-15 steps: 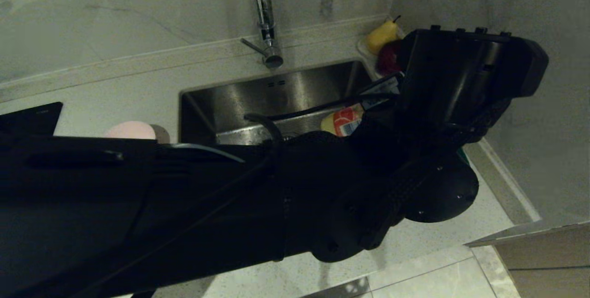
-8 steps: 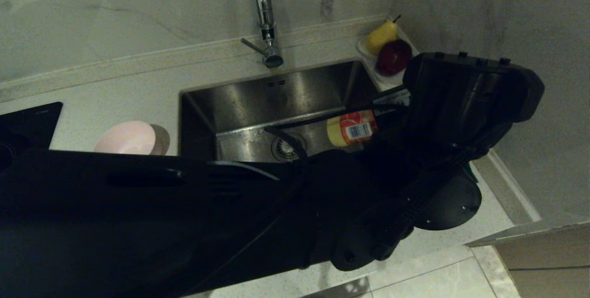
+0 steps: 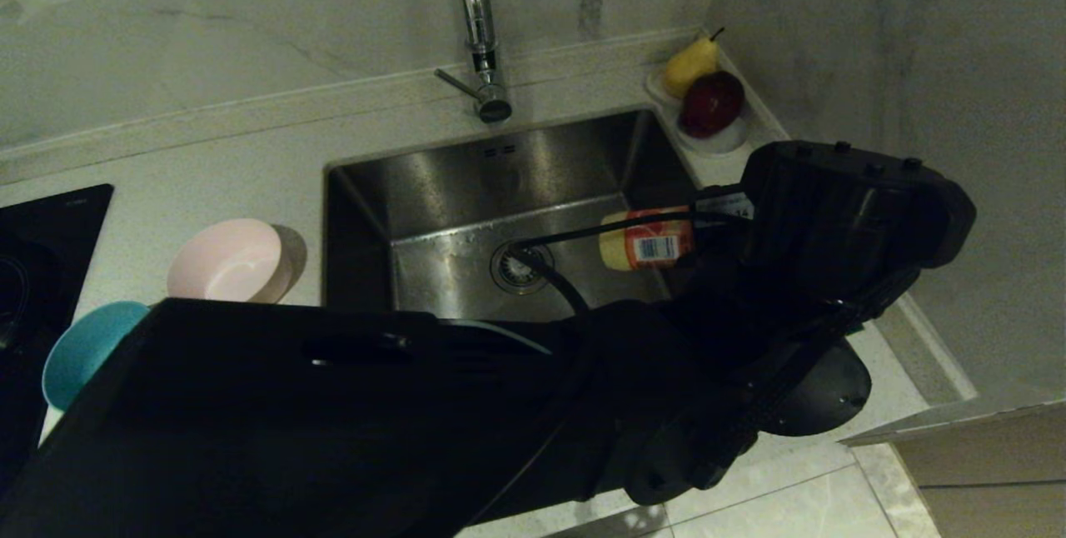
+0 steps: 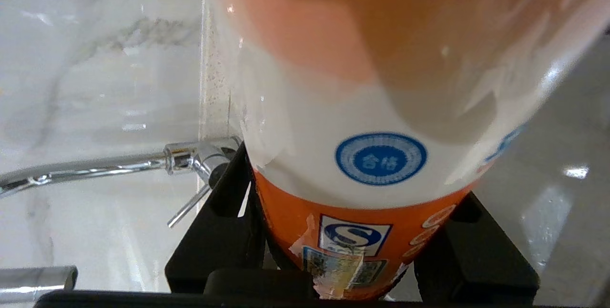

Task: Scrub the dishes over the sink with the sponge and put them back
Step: Squeeze it onto the sponge

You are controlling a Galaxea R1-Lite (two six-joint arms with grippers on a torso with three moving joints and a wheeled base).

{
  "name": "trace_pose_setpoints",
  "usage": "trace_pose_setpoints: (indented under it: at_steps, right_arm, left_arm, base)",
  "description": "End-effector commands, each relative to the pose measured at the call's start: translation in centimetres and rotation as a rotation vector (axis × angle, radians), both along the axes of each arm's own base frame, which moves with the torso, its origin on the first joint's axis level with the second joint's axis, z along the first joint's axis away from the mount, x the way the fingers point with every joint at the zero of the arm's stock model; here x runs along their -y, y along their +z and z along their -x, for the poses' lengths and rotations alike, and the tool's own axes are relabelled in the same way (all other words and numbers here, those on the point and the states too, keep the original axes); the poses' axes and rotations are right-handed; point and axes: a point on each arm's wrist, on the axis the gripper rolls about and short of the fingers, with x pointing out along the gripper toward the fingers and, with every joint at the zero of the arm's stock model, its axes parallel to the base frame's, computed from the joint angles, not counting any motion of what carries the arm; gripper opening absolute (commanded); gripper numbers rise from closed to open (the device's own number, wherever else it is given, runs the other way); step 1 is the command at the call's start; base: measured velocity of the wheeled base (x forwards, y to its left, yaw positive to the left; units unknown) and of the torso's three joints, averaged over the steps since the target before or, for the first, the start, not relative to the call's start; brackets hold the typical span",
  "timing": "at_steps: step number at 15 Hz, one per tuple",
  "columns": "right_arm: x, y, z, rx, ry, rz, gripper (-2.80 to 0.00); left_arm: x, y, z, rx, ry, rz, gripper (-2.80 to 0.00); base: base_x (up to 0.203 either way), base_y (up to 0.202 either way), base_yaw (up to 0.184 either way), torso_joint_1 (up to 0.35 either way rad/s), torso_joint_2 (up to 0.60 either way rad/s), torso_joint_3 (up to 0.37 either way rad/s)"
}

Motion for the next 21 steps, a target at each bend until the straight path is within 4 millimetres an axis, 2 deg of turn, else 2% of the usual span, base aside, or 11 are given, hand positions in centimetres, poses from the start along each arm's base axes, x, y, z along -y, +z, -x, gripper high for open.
trace_pose_setpoints:
  at_steps: [1,5,11,21]
  right_arm:
    - [0.0,0.0,0.0,0.001,0.0,0.0,-2.8]
    - [0.0,0.0,0.0,0.001,-0.001,0.001,-2.8]
    - [0.0,0.0,0.0,0.0,-0.001,-0.001,-2.8]
    - [0.0,0.0,0.0,0.001,-0.001,0.001,-2.8]
  left_arm:
    - [0.4,-0.9,-0.2,-0.001,0.008,-0.025,-2.8]
    - [1.3,-2.9,-0.6,0.016,0.012,-0.178,-2.8]
    - [2.3,-4.7,-1.1,0.071,0.013,-0.291,-2.8]
    - [2.7,-5.9,-1.5,0.091,0.012,-0.431,-2.8]
  base:
    - [0.0,0.0,0.0,0.0,0.0,0.0]
    - [0.0,0.0,0.0,0.0,0.0,0.0]
    - [0.0,0.0,0.0,0.0,0.0,0.0]
    - [0.0,0.0,0.0,0.0,0.0,0.0]
